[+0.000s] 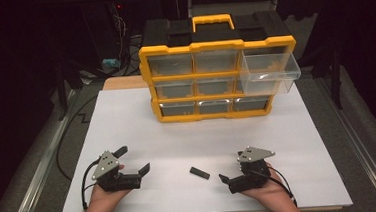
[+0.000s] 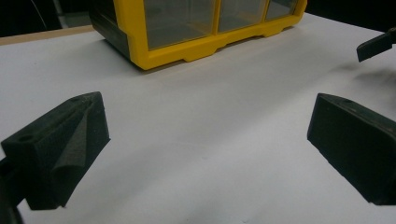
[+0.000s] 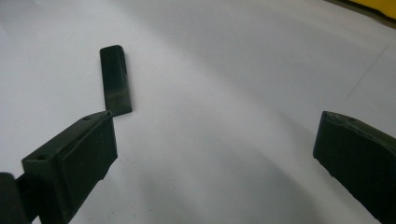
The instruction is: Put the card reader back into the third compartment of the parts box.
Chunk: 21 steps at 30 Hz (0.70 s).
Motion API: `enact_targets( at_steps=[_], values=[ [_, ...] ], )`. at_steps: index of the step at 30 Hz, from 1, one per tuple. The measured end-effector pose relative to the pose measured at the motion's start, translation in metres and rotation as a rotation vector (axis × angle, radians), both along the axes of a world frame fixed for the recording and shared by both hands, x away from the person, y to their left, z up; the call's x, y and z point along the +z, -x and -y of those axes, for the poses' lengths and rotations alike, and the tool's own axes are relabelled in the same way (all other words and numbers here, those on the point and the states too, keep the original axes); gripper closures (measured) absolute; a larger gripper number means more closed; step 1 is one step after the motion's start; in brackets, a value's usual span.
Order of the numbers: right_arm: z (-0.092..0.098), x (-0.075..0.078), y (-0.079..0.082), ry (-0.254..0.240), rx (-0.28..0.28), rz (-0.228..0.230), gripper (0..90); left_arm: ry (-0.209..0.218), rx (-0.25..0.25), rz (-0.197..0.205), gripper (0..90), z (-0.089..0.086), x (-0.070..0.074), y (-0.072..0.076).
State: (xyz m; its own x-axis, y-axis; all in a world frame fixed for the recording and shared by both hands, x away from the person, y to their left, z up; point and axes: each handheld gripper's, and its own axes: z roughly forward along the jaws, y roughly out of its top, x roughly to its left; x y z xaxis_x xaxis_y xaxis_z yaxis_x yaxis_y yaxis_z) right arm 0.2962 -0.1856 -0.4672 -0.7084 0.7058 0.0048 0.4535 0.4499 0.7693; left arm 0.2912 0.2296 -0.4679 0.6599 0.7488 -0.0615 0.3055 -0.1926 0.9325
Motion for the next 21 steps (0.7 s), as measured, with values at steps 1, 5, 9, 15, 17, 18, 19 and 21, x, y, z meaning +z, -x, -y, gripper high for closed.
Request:
enact_targets(
  at_steps=[1, 5, 9, 15, 17, 18, 19, 21],
  values=[
    [-0.002, 0.000, 0.000, 0.002, 0.008, 0.000, 0.4, -0.001, 0.000, 0.001, 0.2, 0.000, 0.000, 0.000],
    [-0.010, -0.001, 0.000, 0.007, 0.034, -0.008, 0.5, -0.002, -0.003, 0.001, 0.2, 0.000, 0.000, 0.000],
    [-0.018, -0.001, 0.000, 0.009, 0.059, -0.011, 2.0, -0.004, -0.007, 0.003, 0.2, 0.001, 0.000, 0.000],
    [-0.029, -0.002, 0.001, 0.009, 0.092, -0.013, 3.2, -0.005, -0.011, 0.003, 0.2, 0.001, 0.000, 0.000],
    [-0.033, -0.002, 0.001, 0.011, 0.105, -0.014, 4.1, -0.006, -0.011, 0.004, 0.2, 0.001, 0.000, 0.000],
    [-0.034, -0.002, 0.001, 0.014, 0.109, -0.014, 4.6, -0.005, -0.010, 0.005, 0.2, 0.001, 0.000, 0.000],
    [-0.036, -0.001, 0.001, 0.013, 0.115, -0.015, 5.2, -0.004, -0.009, 0.005, 0.1, 0.001, 0.000, 0.000],
    [-0.038, -0.001, 0.000, 0.011, 0.122, -0.011, 6.5, -0.002, -0.007, 0.006, 0.2, 0.001, 0.000, 0.000]
  ],
)
